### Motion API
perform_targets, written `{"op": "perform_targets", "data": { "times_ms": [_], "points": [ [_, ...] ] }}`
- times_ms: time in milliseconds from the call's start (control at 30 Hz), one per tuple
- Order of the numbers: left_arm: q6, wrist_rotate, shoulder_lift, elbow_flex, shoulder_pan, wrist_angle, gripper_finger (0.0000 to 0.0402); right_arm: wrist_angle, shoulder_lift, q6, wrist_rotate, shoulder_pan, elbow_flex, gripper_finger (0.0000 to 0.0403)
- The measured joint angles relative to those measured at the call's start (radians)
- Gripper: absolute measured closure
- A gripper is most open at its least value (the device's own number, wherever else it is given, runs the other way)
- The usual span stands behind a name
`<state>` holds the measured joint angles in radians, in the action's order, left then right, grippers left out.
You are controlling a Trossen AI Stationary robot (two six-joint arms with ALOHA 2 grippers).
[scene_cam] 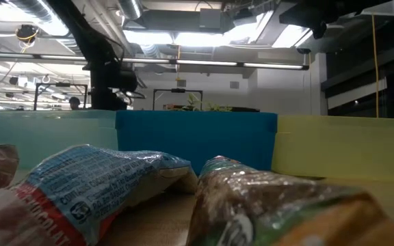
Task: Pick and place Granola Bars by type
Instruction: Put the blue granola bar into the green bin
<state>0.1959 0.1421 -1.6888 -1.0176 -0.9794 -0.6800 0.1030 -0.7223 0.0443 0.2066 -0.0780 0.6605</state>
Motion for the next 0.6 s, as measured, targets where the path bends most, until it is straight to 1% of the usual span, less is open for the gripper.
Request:
{"op": "perform_targets", "data": {
  "times_ms": [300, 367, 467, 600],
  "points": [
    [0.000, -0.002, -0.068, 0.000, 0.000, 0.011, 0.0128, 0.000, 0.000, 0.005, -0.001, 0.000, 0.000, 0.0368],
    [0.000, -0.006, -0.073, 0.000, 0.000, 0.012, 0.0131, 0.000, 0.000, 0.003, -0.018, 0.000, 0.000, 0.0368],
    [-0.008, -0.012, -0.076, 0.000, 0.000, 0.016, 0.0143, 0.000, 0.000, 0.003, -0.025, 0.000, 0.000, 0.0368],
    [-0.009, -0.055, -0.078, 0.000, 0.000, 0.016, 0.0174, 0.000, 0.000, 0.002, -0.026, 0.000, 0.000, 0.0368]
  ]
}}
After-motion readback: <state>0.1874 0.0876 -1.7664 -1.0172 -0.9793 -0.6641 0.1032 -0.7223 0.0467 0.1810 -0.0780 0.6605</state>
